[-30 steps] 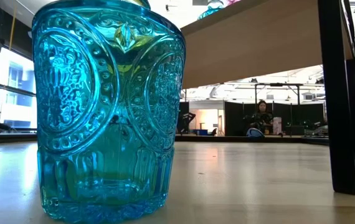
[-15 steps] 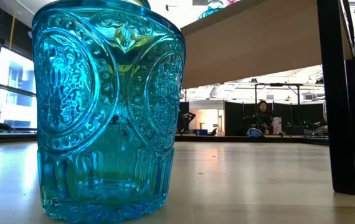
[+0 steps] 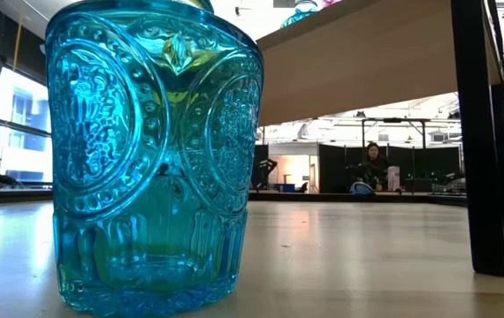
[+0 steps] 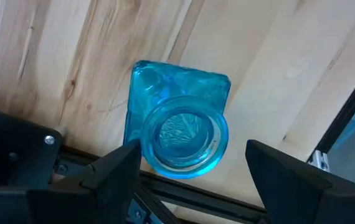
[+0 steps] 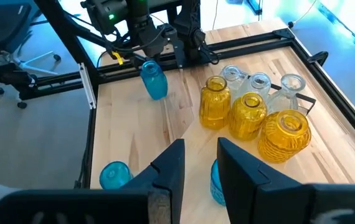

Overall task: Sort vases onto shelf
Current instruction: Put the left blue flower vase on the shelf aligned with the other blue flower vase

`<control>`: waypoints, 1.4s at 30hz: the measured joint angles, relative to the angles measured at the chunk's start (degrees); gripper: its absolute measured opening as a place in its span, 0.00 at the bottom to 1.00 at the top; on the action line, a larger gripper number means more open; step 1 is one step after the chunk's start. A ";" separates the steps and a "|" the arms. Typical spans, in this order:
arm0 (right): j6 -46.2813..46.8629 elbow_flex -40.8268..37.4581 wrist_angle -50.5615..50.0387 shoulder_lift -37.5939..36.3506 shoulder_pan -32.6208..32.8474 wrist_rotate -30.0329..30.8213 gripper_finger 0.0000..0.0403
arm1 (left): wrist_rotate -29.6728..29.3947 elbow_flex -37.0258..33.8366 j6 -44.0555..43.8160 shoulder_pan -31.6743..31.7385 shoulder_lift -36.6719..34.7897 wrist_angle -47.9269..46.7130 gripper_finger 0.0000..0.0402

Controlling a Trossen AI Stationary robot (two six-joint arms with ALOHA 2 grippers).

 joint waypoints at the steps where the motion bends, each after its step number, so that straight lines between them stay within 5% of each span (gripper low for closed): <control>1: 0.02 0.00 0.02 0.00 0.00 0.00 0.19 | -0.07 0.00 0.00 0.00 -0.03 0.03 0.69; 18: 0.04 0.00 0.02 0.00 0.00 0.02 0.19 | -0.27 0.02 -0.42 0.00 -2.03 -1.09 0.69; 27: 0.31 0.00 0.02 0.00 0.00 0.03 0.19 | -7.52 0.04 -3.15 0.00 -5.01 -5.85 0.69; 42: 0.54 0.00 0.02 0.00 0.48 0.02 0.19 | -4.02 -8.02 -3.53 0.39 -4.49 2.07 0.67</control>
